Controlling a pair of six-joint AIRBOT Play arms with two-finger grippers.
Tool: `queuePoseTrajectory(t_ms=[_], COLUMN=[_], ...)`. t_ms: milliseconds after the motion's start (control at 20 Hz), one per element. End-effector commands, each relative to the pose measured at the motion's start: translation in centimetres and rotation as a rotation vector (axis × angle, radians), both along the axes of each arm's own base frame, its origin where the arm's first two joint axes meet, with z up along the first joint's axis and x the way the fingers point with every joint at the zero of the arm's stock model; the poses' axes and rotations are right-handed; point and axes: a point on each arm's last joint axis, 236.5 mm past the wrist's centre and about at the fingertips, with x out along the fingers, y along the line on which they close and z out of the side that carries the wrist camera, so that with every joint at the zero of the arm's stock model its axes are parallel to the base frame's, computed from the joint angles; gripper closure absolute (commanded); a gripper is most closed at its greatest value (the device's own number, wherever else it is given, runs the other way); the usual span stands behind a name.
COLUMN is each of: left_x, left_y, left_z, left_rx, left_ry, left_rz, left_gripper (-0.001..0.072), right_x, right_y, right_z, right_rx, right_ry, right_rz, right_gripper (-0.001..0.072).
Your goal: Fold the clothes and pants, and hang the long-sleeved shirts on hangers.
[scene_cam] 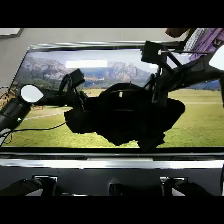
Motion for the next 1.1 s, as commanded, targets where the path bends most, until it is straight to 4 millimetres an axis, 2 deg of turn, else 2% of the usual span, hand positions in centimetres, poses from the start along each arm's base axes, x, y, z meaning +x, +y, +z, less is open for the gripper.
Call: queuePoseTrajectory(t_ms=[0, 150, 200, 250, 300, 400, 450, 600, 800, 850, 900, 950, 1050], left_x=[0.7, 0.9, 0.9, 0.9, 1.2, 1.9, 2.2, 2.0, 1.8, 1.7, 1.6, 1.5, 1.4], left_y=[-0.5, -0.5, -0.5, -0.5, -0.4, -0.2, -0.1, -0.1, 0.0, 0.0, 0.1, 0.1, 0.1], left_z=[0.1, 0.3, 0.3, 0.5, 0.9, 2.2, 2.8, 3.5, 4.3, 4.6, 4.9, 5.2, 5.5], left_rx=[-0.026, -0.03, -0.03, -0.033, -0.038, -0.057, -0.065, -0.071, -0.078, -0.081, -0.083, -0.085, -0.089], left_ry=[-0.005, -0.015, -0.016, -0.023, -0.038, -0.088, -0.109, -0.125, -0.142, -0.148, -0.154, -0.159, -0.166], left_rz=[0.021, 0.027, 0.027, 0.03, 0.038, 0.066, 0.078, 0.079, 0.078, 0.078, 0.078, 0.078, 0.078], left_gripper=[0.0687, 0.0689, 0.069, 0.069, 0.0691, 0.0691, 0.0691, 0.0691, 0.0692, 0.0692, 0.0692, 0.0692, 0.0692], right_x=[-0.4, -0.2, -0.1, 0.0, 0.2, 0.8, 0.8, 0.0, -0.4, -0.2, 0.3, 1.0, 2.2], right_y=[0.1, -0.3, -0.6, -1.2, -1.8, -3.2, -4.0, -7.0, -13.3, -15.2, -16.7, -18.1, -20.3], right_z=[-0.1, -0.2, -0.2, -0.2, 0.0, 1.3, 2.1, 4.3, 6.9, 7.4, 7.9, 8.1, 6.1], right_rx=[0.001, 0.001, 0.001, -0.007, -0.011, -0.003, 0.002, -0.059, -0.087, -0.055, -0.006, 0.037, 0.064], right_ry=[0.014, 0.042, 0.059, 0.066, 0.066, 0.037, 0.011, -0.093, -0.188, -0.188, -0.19, -0.194, -0.149], right_rz=[0.014, -0.044, -0.087, -0.13, -0.181, -0.304, -0.359, -0.44, -0.635, -0.699, -0.739, -0.768, -0.759], right_gripper=[0.0678, 0.0663, 0.0566, 0.0499, 0.0483, 0.0323, 0.028, 0.0281, 0.028, 0.0272, 0.0205, 0.0167, 0.0159])
